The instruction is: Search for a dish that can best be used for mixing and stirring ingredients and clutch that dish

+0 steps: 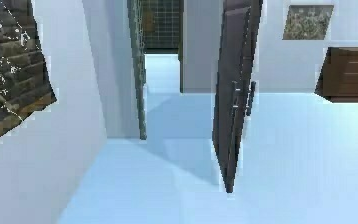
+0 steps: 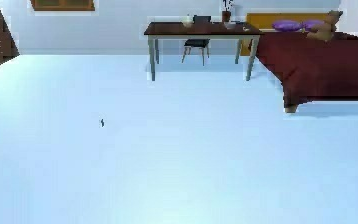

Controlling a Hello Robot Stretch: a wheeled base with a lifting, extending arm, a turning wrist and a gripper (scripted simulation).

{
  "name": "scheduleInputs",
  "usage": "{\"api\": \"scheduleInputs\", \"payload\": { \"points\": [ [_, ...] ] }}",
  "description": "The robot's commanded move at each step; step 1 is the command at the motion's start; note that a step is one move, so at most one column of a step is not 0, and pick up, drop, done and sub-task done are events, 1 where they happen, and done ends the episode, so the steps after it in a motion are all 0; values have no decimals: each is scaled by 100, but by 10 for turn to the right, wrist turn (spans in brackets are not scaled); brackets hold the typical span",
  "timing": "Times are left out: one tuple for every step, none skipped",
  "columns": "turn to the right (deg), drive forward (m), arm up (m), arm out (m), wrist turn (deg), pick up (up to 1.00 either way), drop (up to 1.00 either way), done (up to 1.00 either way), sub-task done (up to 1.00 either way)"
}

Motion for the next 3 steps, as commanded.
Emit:
{"api": "scheduleInputs", "payload": {
  "points": [
    [450,0,0,0,0,0,0,0,0],
    [450,0,0,0,0,0,0,0,0],
    [30,0,0,0,0,0,0,0,0]
  ]
}}
